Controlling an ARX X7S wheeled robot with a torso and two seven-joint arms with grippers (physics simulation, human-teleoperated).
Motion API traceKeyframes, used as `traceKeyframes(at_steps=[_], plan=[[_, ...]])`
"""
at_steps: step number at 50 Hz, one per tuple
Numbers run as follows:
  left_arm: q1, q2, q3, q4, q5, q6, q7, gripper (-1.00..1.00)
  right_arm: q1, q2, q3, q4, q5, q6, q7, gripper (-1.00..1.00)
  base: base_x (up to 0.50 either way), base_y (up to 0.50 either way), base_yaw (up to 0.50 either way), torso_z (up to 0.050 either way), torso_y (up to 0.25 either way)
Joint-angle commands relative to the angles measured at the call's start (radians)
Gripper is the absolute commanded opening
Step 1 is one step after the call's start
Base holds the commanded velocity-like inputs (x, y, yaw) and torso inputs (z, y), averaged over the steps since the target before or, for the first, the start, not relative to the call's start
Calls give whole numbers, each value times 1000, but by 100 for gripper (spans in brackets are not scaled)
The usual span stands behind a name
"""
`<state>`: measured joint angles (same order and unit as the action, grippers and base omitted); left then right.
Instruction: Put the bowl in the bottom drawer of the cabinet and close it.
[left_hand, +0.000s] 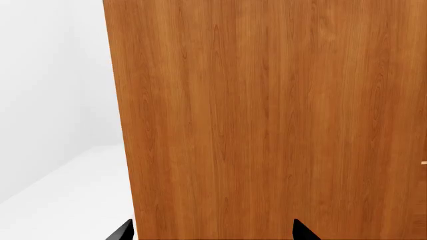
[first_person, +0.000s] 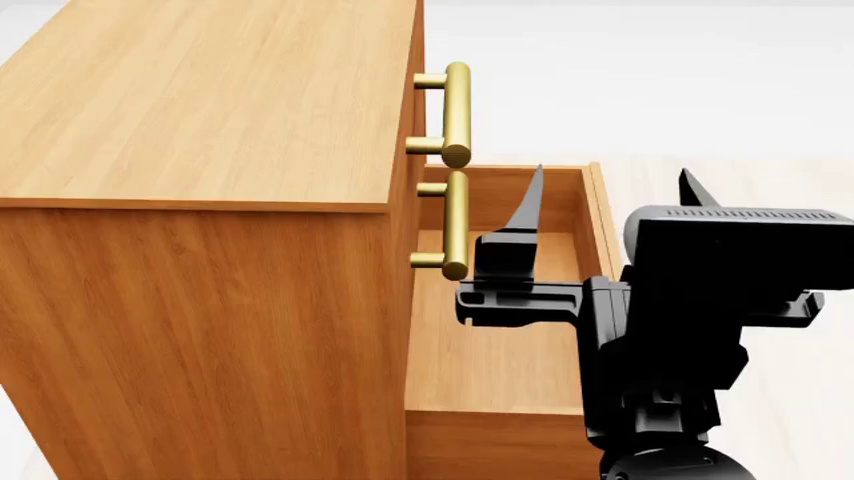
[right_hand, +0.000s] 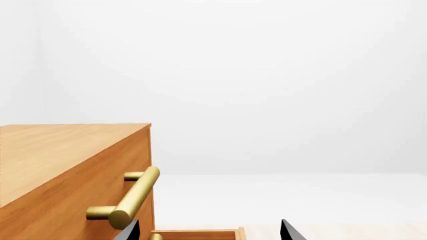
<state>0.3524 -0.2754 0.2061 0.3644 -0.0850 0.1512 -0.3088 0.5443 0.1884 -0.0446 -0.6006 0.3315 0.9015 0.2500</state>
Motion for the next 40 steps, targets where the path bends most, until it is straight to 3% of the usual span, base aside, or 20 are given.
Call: traceKeyframes(at_steps=[1,8,40], plan=[[2,-6,6,2,-2,1,-9,100,-3,3,2,1,10,-5,3,100,488,0,0,0,0],[0,-10,10,2,-5,1,-13,100,-10,18,-23,20,-13,-19,13,100,448,0,0,0,0],[-8,-26,23,-3,-14,1,-31,100,12,49,-70,344,-60,-126,-22,100,0,0,0,0,0]])
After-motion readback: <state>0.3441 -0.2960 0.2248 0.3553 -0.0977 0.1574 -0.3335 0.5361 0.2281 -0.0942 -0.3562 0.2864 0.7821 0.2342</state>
